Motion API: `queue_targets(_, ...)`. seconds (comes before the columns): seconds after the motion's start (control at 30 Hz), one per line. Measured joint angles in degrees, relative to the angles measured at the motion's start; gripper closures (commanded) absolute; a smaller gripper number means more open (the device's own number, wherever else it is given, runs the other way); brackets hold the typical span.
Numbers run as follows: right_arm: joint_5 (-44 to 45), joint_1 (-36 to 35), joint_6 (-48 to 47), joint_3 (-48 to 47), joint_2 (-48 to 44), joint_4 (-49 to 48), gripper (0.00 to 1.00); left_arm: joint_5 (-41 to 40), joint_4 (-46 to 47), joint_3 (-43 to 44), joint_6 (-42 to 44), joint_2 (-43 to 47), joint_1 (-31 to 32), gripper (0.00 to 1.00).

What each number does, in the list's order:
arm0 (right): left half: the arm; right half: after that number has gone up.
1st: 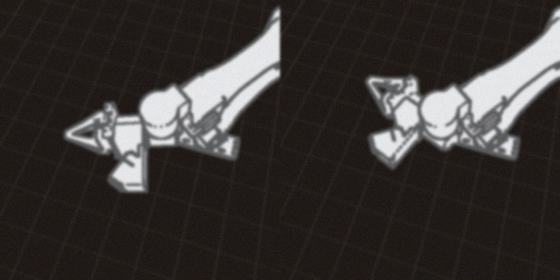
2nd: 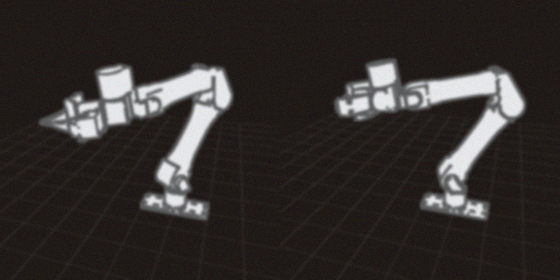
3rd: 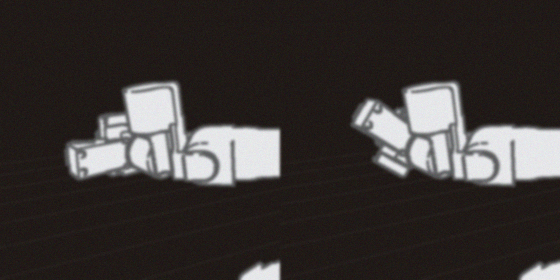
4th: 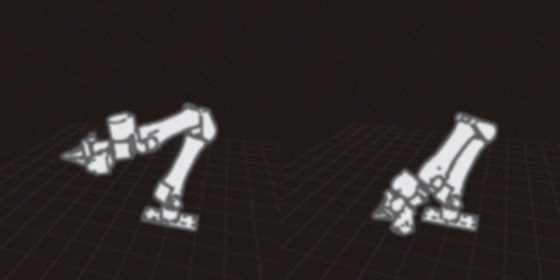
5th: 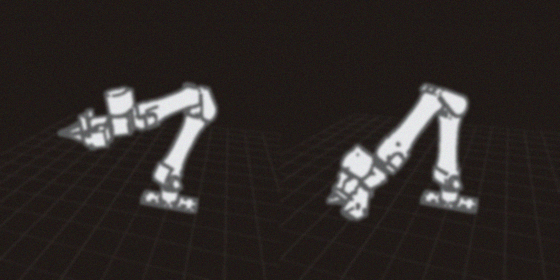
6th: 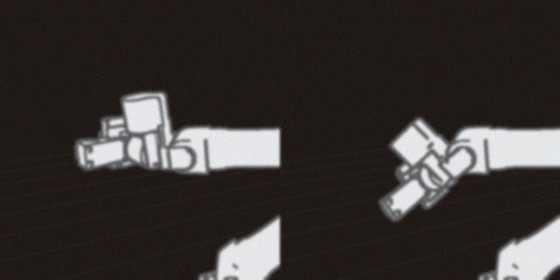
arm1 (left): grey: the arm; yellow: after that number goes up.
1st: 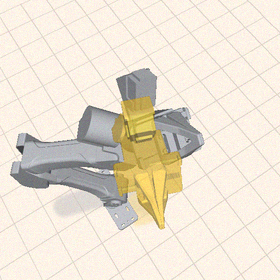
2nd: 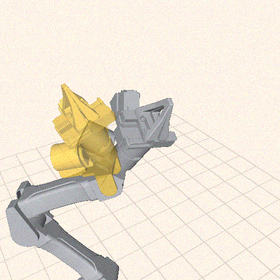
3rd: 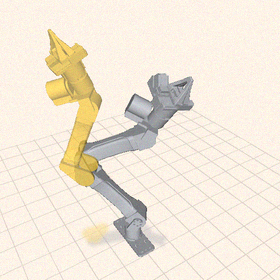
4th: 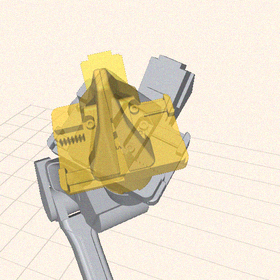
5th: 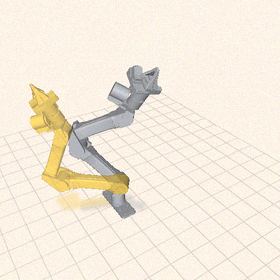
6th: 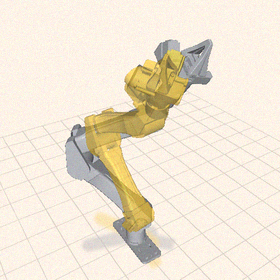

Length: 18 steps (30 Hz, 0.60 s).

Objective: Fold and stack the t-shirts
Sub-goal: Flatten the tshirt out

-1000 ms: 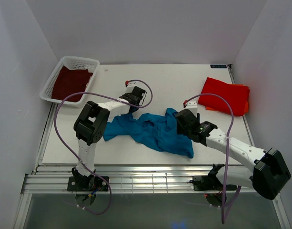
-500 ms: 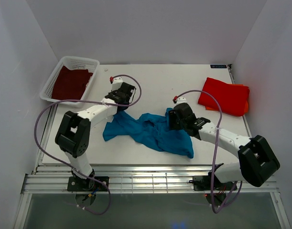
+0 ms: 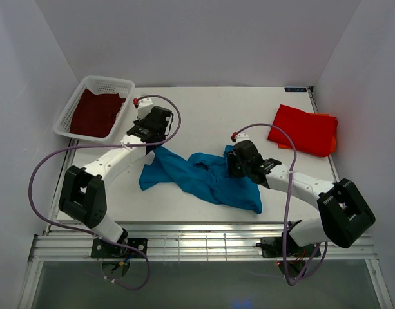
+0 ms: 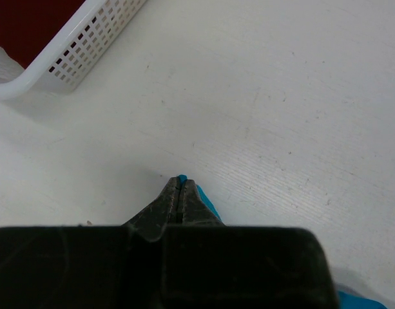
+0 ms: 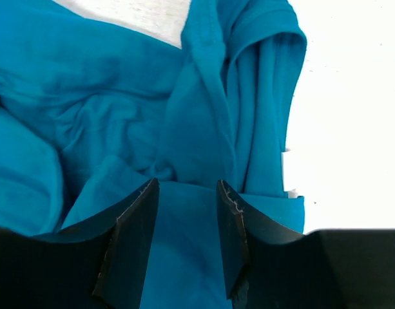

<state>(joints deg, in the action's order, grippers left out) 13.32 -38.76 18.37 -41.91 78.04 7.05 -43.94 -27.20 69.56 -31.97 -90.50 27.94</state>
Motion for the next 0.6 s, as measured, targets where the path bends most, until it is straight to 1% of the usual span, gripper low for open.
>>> queue_targets(0.13,0.98,0.02,-0.39,-2.91,3.93,1.49,0.57,-0.85,-1.49,-0.72,-0.02,1.4,-0.28,1.0)
queue_targets(0.23,0.92,-0.07,-0.26,-4.35,5.05,2.78,0.57,-1.6,-2.97,-0.79,-0.02,3.72,-0.76,1.0)
queue_targets(0.33,0.9,-0.46,0.52,-4.02,3.61,4.87,0.57,-2.08,-3.63,-0.79,0.07,7.17,-1.73,1.0)
queue_targets(0.43,0.48,-0.76,1.11,-2.89,0.28,7.06,0.57,-2.51,-3.89,-0.79,0.35,10.38,-2.4,1.0)
queue_targets(0.6,-1.31,-1.03,2.08,-1.6,-3.41,9.77,0.57,-3.04,-4.22,-0.74,0.83,12.39,-2.82,1.0)
